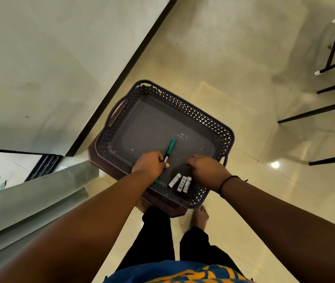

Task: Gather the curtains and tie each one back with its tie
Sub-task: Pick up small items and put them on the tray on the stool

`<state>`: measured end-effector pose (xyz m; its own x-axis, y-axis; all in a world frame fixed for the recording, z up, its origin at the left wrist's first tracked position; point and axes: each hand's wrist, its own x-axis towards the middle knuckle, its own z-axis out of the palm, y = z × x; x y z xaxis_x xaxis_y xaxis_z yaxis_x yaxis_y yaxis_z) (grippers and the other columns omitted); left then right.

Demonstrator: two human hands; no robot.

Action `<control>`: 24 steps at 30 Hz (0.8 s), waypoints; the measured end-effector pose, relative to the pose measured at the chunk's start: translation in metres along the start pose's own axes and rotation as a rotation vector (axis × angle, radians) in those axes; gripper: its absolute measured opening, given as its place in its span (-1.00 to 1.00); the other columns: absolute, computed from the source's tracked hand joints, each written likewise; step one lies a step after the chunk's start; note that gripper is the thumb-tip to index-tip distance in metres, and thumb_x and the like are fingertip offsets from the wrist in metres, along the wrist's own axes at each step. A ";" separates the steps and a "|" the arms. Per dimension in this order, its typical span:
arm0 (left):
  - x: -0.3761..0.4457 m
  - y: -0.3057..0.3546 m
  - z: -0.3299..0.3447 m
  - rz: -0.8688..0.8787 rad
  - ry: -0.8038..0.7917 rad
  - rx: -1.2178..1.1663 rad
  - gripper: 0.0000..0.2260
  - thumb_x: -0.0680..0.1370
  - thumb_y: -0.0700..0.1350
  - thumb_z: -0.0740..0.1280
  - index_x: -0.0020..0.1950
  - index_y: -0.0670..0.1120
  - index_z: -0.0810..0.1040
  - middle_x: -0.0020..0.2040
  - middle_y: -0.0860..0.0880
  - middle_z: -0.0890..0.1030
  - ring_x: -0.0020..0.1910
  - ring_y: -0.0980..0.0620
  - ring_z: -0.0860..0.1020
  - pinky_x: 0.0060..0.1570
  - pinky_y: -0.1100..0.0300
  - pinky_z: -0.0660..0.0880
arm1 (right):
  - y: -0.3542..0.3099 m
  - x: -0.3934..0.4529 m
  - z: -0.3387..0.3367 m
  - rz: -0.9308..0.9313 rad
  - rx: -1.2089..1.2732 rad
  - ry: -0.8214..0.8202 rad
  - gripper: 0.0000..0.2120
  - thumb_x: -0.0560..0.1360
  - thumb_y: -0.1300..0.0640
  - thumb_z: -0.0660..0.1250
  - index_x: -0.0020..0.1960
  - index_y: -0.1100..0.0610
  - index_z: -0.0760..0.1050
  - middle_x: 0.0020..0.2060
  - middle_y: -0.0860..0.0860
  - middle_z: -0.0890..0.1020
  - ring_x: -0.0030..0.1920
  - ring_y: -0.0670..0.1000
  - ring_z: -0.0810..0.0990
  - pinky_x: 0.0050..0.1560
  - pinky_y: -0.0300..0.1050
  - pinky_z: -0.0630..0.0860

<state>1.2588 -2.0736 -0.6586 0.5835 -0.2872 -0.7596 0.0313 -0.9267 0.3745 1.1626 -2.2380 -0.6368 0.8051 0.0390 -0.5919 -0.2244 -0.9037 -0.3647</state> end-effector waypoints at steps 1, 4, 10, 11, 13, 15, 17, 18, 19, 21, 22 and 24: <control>0.000 0.000 0.001 0.006 -0.002 0.018 -0.82 0.46 0.05 0.42 -0.08 0.03 0.47 0.03 -0.09 0.62 -0.02 -0.07 0.56 -0.02 0.09 0.49 | 0.000 0.000 0.001 -0.002 -0.009 -0.001 -0.72 0.51 0.24 0.17 0.18 0.15 0.50 0.08 0.14 0.56 0.13 0.15 0.51 0.14 -0.05 0.41; -0.002 0.000 0.003 0.020 -0.005 0.078 -0.75 0.47 0.06 0.41 0.06 0.00 0.49 0.06 -0.08 0.60 0.01 -0.09 0.55 -0.02 0.08 0.49 | -0.002 0.000 0.001 0.001 -0.032 0.008 -0.73 0.50 0.23 0.18 0.16 0.15 0.51 0.07 0.13 0.56 0.12 0.15 0.52 0.13 -0.04 0.43; -0.016 -0.002 0.005 0.069 0.041 0.238 -0.72 0.50 0.16 0.32 0.03 -0.02 0.51 0.00 -0.06 0.60 -0.01 -0.08 0.56 -0.05 0.09 0.49 | -0.003 -0.005 -0.004 -0.024 -0.106 0.045 -0.73 0.48 0.21 0.18 0.14 0.11 0.51 0.06 0.11 0.56 0.11 0.15 0.51 0.14 -0.03 0.42; -0.018 -0.003 0.005 0.098 0.068 0.289 -0.71 0.52 0.17 0.29 0.04 -0.03 0.51 0.01 -0.07 0.61 0.00 -0.09 0.56 0.00 0.06 0.49 | -0.003 -0.007 -0.005 -0.026 -0.121 0.053 -0.73 0.48 0.22 0.18 0.14 0.11 0.52 0.06 0.11 0.56 0.12 0.15 0.51 0.14 -0.03 0.42; -0.028 -0.009 0.003 0.164 0.160 0.378 -0.72 0.56 0.15 0.23 0.06 -0.04 0.51 0.05 -0.07 0.61 0.05 -0.11 0.56 0.08 0.03 0.46 | -0.002 -0.013 -0.007 -0.022 -0.141 0.054 -0.71 0.47 0.22 0.18 0.16 0.11 0.51 0.08 0.10 0.56 0.13 0.15 0.49 0.15 -0.01 0.43; -0.041 -0.017 -0.003 0.200 0.246 0.397 -0.74 0.58 0.11 0.19 0.09 -0.02 0.51 0.10 -0.05 0.57 0.11 -0.10 0.53 0.11 0.02 0.40 | -0.003 -0.019 -0.010 -0.032 -0.184 0.053 -0.72 0.46 0.20 0.19 0.14 0.10 0.50 0.06 0.09 0.56 0.11 0.16 0.50 0.12 0.00 0.46; -0.058 -0.026 -0.007 0.196 0.304 0.369 -0.75 0.59 0.08 0.17 0.14 0.01 0.52 0.13 -0.04 0.52 0.17 -0.10 0.49 0.14 0.01 0.36 | -0.004 -0.024 -0.011 -0.057 -0.253 0.046 -0.77 0.44 0.15 0.23 0.09 0.09 0.48 0.02 0.08 0.56 0.09 0.16 0.51 0.08 0.00 0.48; -0.069 -0.031 -0.009 0.192 0.340 0.345 -0.76 0.59 0.06 0.17 0.15 0.02 0.53 0.13 -0.04 0.51 0.18 -0.09 0.48 0.15 0.01 0.35 | -0.005 -0.027 -0.010 -0.063 -0.292 0.036 -0.78 0.42 0.13 0.25 0.07 0.08 0.47 0.02 0.08 0.55 0.09 0.17 0.51 0.07 0.02 0.49; -0.083 -0.035 -0.010 0.187 0.386 0.326 -0.77 0.59 0.05 0.17 0.15 0.02 0.52 0.14 -0.03 0.50 0.18 -0.08 0.47 0.16 0.02 0.35 | -0.007 -0.031 -0.011 -0.072 -0.327 0.033 -0.77 0.40 0.13 0.28 0.06 0.08 0.45 0.02 0.08 0.55 0.09 0.17 0.51 0.07 0.03 0.50; -0.109 -0.043 -0.008 0.187 0.475 0.300 -0.78 0.59 0.04 0.15 0.15 0.03 0.51 0.15 -0.01 0.50 0.18 -0.06 0.47 0.16 0.03 0.35 | -0.017 -0.042 -0.014 -0.076 -0.390 0.028 -0.71 0.37 0.15 0.36 0.07 0.09 0.42 0.06 0.09 0.54 0.11 0.17 0.50 0.08 0.06 0.50; -0.125 -0.049 -0.004 0.176 0.517 0.265 -0.78 0.59 0.04 0.15 0.15 0.03 0.50 0.16 0.00 0.50 0.18 -0.05 0.46 0.16 0.04 0.35 | -0.025 -0.050 -0.017 -0.092 -0.424 0.024 -0.69 0.38 0.17 0.36 0.10 0.09 0.41 0.09 0.09 0.53 0.13 0.17 0.48 0.10 0.06 0.47; -0.158 -0.063 0.009 0.124 0.560 0.171 -0.78 0.58 0.04 0.17 0.16 0.05 0.50 0.20 0.03 0.49 0.20 -0.02 0.45 0.19 0.04 0.36 | -0.041 -0.063 -0.020 -0.125 -0.475 0.021 -0.68 0.44 0.20 0.27 0.19 0.11 0.39 0.18 0.12 0.49 0.21 0.18 0.44 0.17 0.05 0.40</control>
<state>1.1576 -1.9723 -0.5666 0.9147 -0.2675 -0.3028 -0.1685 -0.9337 0.3158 1.1324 -2.2118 -0.5698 0.8218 0.1553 -0.5482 0.1462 -0.9874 -0.0606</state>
